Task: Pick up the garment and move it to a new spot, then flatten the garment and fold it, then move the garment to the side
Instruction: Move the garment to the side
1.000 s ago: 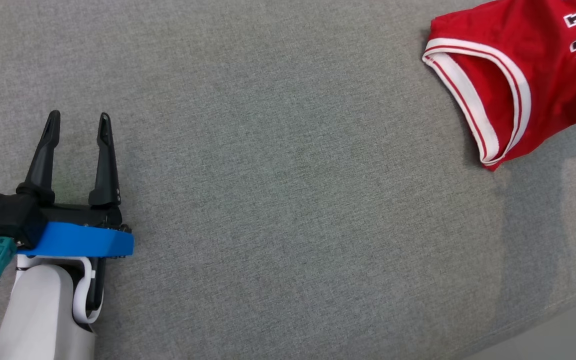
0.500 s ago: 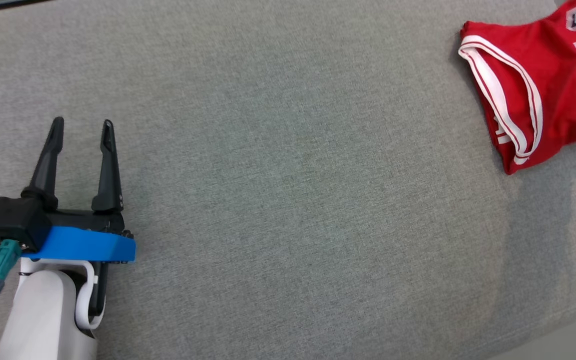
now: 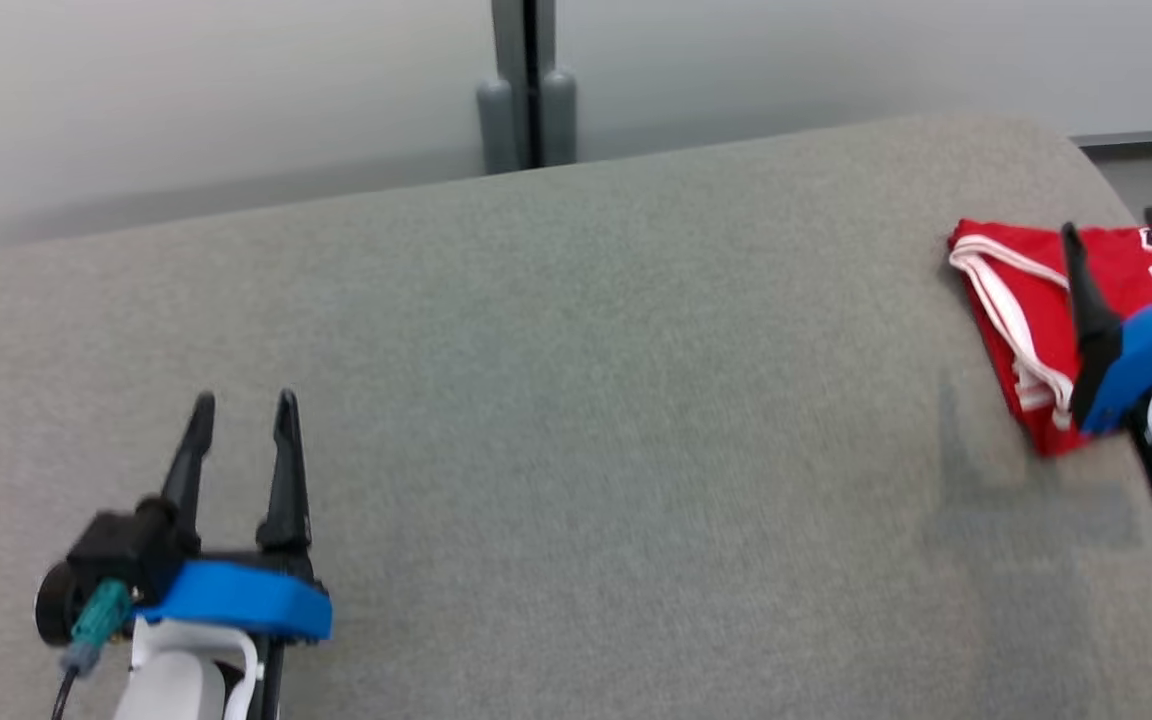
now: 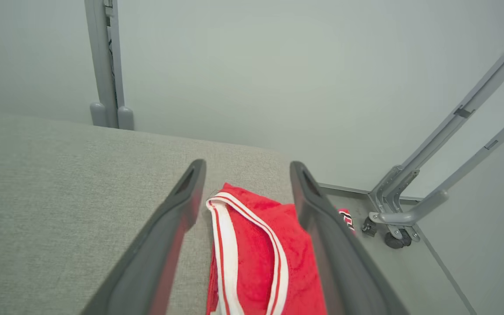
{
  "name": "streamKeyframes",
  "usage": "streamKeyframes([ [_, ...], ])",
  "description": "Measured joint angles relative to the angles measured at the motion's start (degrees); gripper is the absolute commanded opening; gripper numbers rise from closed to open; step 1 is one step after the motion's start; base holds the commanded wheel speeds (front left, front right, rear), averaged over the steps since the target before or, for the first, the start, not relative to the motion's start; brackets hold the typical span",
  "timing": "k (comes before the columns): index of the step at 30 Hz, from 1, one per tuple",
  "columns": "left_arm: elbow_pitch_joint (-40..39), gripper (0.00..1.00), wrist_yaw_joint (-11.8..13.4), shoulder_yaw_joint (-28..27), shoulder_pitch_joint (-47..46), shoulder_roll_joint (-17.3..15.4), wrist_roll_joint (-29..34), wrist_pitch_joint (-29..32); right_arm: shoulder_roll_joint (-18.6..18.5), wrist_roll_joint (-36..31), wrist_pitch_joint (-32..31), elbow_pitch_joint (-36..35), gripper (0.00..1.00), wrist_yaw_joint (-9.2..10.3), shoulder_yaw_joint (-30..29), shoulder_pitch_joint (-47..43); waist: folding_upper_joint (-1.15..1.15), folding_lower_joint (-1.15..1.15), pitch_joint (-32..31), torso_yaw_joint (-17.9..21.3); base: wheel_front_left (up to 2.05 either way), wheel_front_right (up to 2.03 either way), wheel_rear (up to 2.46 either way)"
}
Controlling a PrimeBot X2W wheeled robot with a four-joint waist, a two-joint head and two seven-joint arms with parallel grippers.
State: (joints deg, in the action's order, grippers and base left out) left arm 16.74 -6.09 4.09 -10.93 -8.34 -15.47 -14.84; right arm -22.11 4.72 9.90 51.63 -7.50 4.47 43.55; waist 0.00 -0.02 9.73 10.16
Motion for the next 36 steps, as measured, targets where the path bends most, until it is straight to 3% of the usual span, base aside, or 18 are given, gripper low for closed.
streamKeyframes([
  [7, 1.5, 1.00, 0.0, -0.5, 3.2, 1.2, -0.1, -0.2, 1.8, 8.0, 2.5, -14.0, 1.00, 0.00, -2.0, -14.8, 0.00, 0.01, -5.4, -3.3, 0.00, 0.00, 0.00],
  [18, 0.9, 1.00, -0.1, -2.7, 7.0, 2.3, 0.9, -0.2, 9.5, 8.3, -0.5, -36.5, 1.00, 0.00, -8.1, -36.9, 0.00, 0.02, -9.0, -6.0, 0.00, 0.00, 0.00],
  [24, 1.1, 1.00, -0.2, -3.7, 8.7, 3.1, 1.4, -0.2, 13.5, 7.4, -1.6, -41.8, 1.00, 0.01, -10.1, -41.9, 0.00, 0.02, -9.9, -6.4, 0.00, 0.00, 0.00],
  [36, 2.2, 1.00, -0.6, -5.2, 10.2, 3.6, 2.1, -0.2, 14.4, 6.5, -3.8, -44.5, 1.00, 0.01, -9.2, -43.7, 0.00, 0.02, -10.4, -7.1, 0.00, 0.00, 0.00],
])
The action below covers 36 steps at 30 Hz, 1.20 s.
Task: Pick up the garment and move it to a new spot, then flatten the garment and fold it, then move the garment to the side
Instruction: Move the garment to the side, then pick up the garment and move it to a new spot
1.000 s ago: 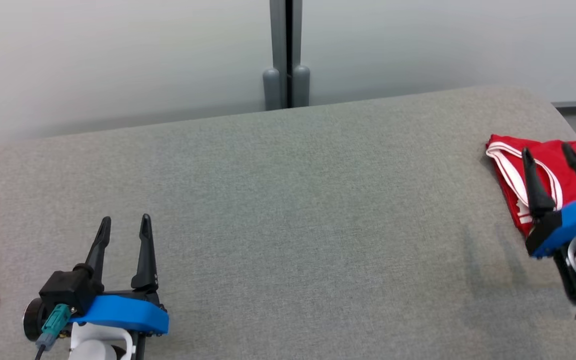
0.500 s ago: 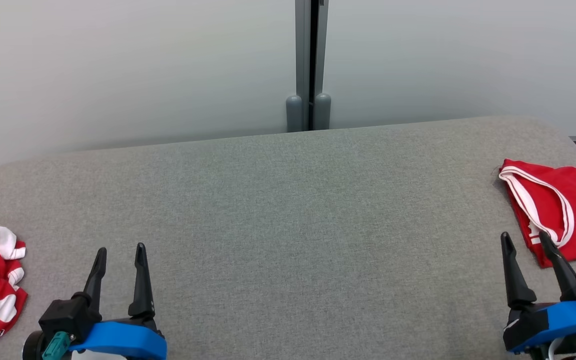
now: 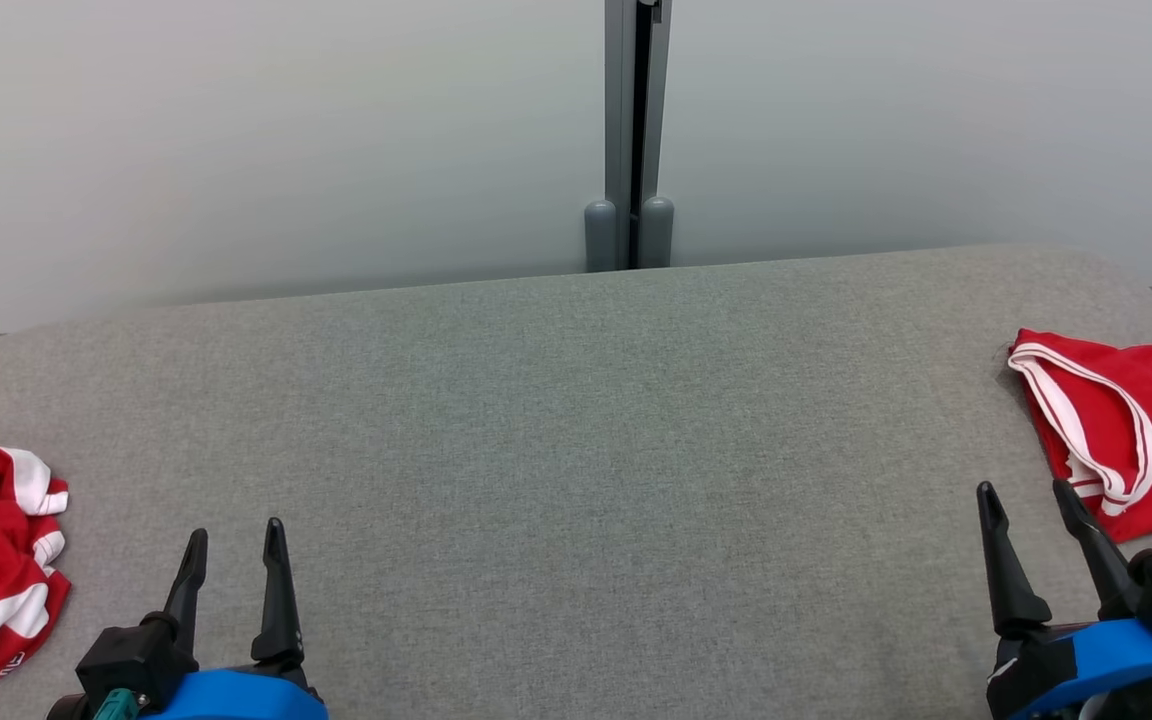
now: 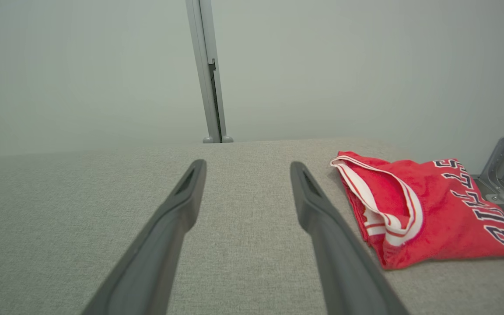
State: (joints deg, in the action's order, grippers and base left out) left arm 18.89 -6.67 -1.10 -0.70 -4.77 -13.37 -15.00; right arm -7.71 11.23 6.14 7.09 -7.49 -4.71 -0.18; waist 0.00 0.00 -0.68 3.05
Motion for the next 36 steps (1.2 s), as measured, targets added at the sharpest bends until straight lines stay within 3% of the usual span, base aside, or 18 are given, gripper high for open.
streamKeyframes([
  [13, 0.3, 1.00, -0.4, 0.0, -0.1, 0.6, 0.5, 0.0, -0.3, 0.6, 0.7, 1.6, 1.00, 0.00, 0.6, 0.1, 0.00, 0.00, 0.1, -1.3, 0.00, 0.00, 0.00],
  [23, 0.4, 1.00, -0.5, 0.4, -0.5, 0.8, 0.8, -0.1, -0.4, 1.5, 1.6, 3.8, 1.00, 0.00, 2.4, 0.3, 0.00, 0.00, -0.6, -8.2, 0.00, 0.00, 0.00],
  [36, 0.3, 1.00, -0.5, -0.4, 0.3, -0.1, 1.3, 0.0, -1.2, 2.0, 2.5, 4.8, 1.00, 0.00, 2.9, 0.5, 0.00, 0.00, -0.9, -20.4, 0.00, 0.00, 0.00],
])
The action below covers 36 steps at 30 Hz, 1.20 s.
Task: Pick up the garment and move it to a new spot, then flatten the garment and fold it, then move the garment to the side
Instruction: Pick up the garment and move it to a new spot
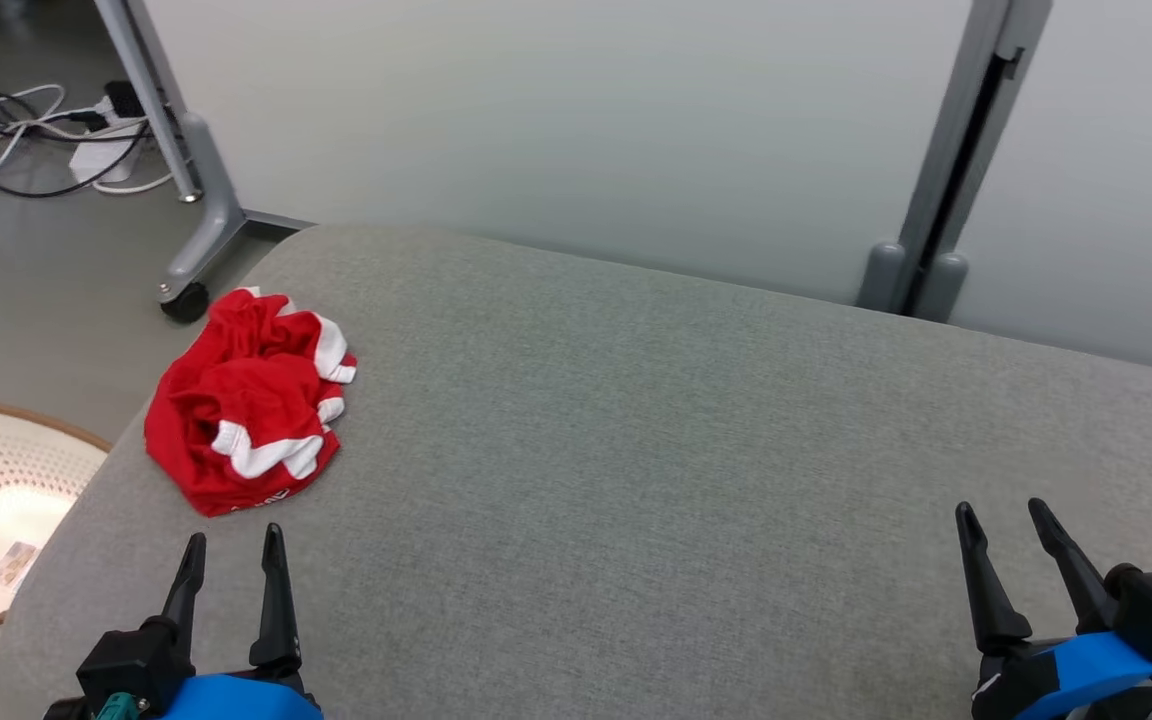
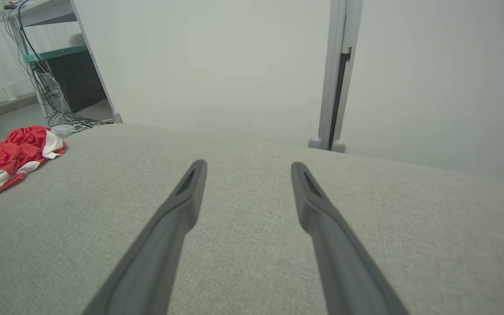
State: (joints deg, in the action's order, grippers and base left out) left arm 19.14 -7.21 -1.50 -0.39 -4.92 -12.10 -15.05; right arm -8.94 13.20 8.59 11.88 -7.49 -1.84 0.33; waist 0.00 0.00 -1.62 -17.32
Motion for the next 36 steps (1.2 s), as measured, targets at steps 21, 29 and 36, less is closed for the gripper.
streamKeyframes([
  [21, -0.5, 1.00, -0.2, 0.3, 0.4, 0.0, -0.1, 0.0, 0.2, 0.4, 0.1, 0.9, 1.00, 0.00, 1.7, 0.7, 0.00, 0.00, 1.6, -8.9, 0.00, 0.00, 0.00],
  [29, -1.8, 1.00, -0.2, -0.2, 0.1, 0.0, -0.9, 0.0, 0.0, 0.5, 0.2, 0.7, 1.00, 0.00, 1.7, 0.8, 0.00, 0.00, 3.1, -8.4, 0.00, 0.00, 0.00],
  [36, -8.7, 1.00, -0.1, -2.4, -4.1, -1.4, -4.7, 3.4, -0.7, 0.1, 0.0, -0.5, 1.00, 0.00, 2.3, 2.2, 0.00, 0.00, 6.6, -7.3, 0.00, 0.00, 0.00],
])
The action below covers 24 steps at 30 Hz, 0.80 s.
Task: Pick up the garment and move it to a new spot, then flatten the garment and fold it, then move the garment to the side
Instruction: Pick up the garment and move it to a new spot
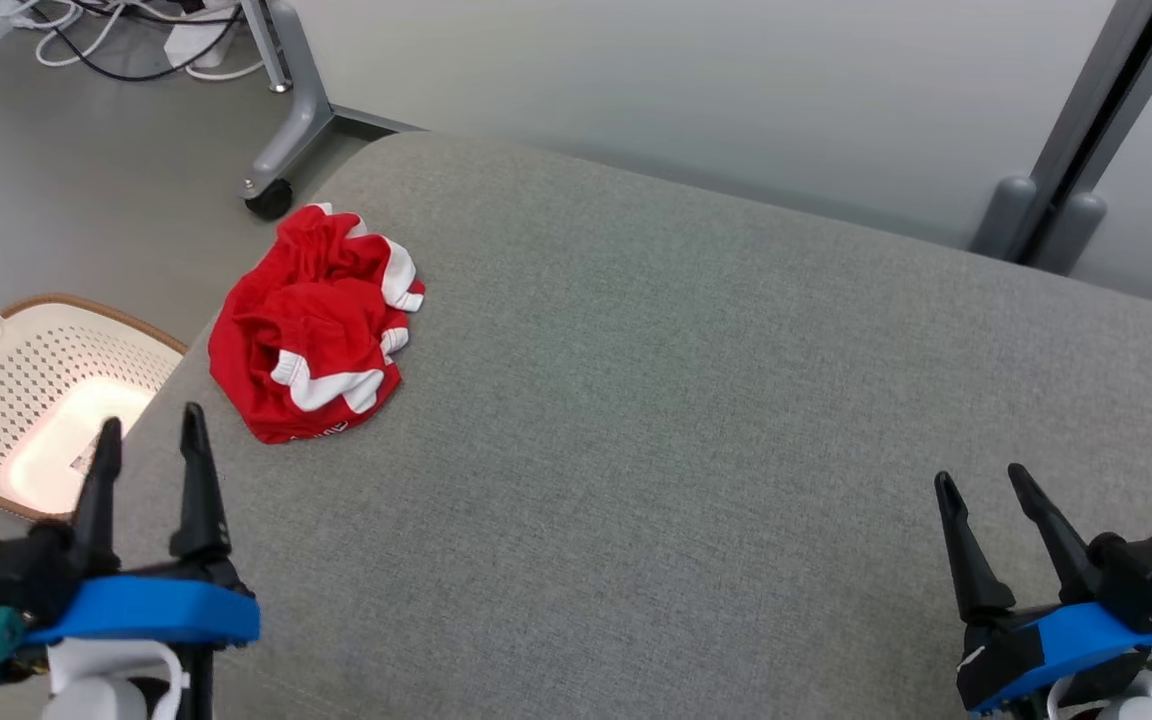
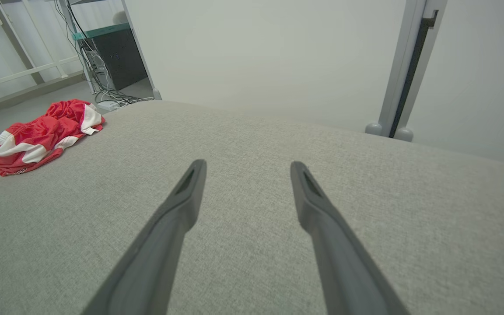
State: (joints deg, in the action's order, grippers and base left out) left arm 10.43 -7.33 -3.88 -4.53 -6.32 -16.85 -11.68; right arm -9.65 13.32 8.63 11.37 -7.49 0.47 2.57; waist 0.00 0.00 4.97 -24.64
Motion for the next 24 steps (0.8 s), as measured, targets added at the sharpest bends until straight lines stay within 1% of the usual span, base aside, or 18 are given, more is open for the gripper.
streamKeyframes([
  [1, -1.7, 1.00, 0.3, -1.2, -2.2, -1.2, -1.5, 3.4, -0.2, -0.1, -0.2, -0.6, 1.00, 0.00, 0.2, 0.7, 0.00, 0.00, 1.5, 0.6, 0.00, 0.00, 0.00],
  [2, -2.1, 1.00, 0.3, -1.6, -3.5, -2.1, -2.0, 5.5, -0.5, -0.1, -0.3, -0.9, 1.00, 0.00, 0.4, 1.3, 0.00, 0.00, 2.4, 1.0, 0.00, 0.00, 0.00],
  [6, -1.7, 1.00, 1.2, -4.4, -10.0, -6.2, -4.5, 14.0, -1.1, -0.7, -1.6, -2.9, 1.00, 0.00, 1.4, 3.4, 0.00, 0.01, 6.5, 3.2, 0.00, 0.00, 0.00],
  [10, 1.7, 1.00, 1.9, -6.7, -16.5, -10.0, -8.2, 23.3, -2.7, -1.1, -2.8, -4.6, 1.00, 0.00, 3.2, 6.3, 0.00, 0.01, 11.2, 6.3, 0.00, 0.00, 0.00],
  [14, 6.1, 1.00, 3.0, -8.5, -21.7, -14.3, -10.0, 31.1, -4.5, -1.1, -3.5, -6.0, 1.00, 0.00, 4.6, 9.4, 0.00, 0.02, 15.5, 9.3, 0.00, 0.00, 0.00],
  [18, 9.7, 1.00, 5.6, -10.8, -24.5, -16.4, -12.3, 37.2, -5.4, -1.0, -3.8, -6.9, 1.00, 0.00, 6.4, 11.7, 0.00, 0.02, 19.5, 12.7, 0.00, 0.00, 0.00],
  [22, 12.8, 1.00, 8.8, -12.5, -25.7, -17.1, -14.5, 43.5, -5.9, -1.0, -3.8, -7.5, 1.00, 0.00, 6.6, 12.9, 0.00, 0.02, 22.4, 15.6, 0.00, 0.00, 0.00],
  [24, 14.0, 1.00, 10.2, -12.7, -25.6, -17.6, -14.4, 46.0, -5.8, -1.0, -3.7, -7.8, 1.00, 0.00, 6.8, 13.2, 0.00, 0.02, 23.5, 16.8, 0.00, 0.00, 0.00],
])
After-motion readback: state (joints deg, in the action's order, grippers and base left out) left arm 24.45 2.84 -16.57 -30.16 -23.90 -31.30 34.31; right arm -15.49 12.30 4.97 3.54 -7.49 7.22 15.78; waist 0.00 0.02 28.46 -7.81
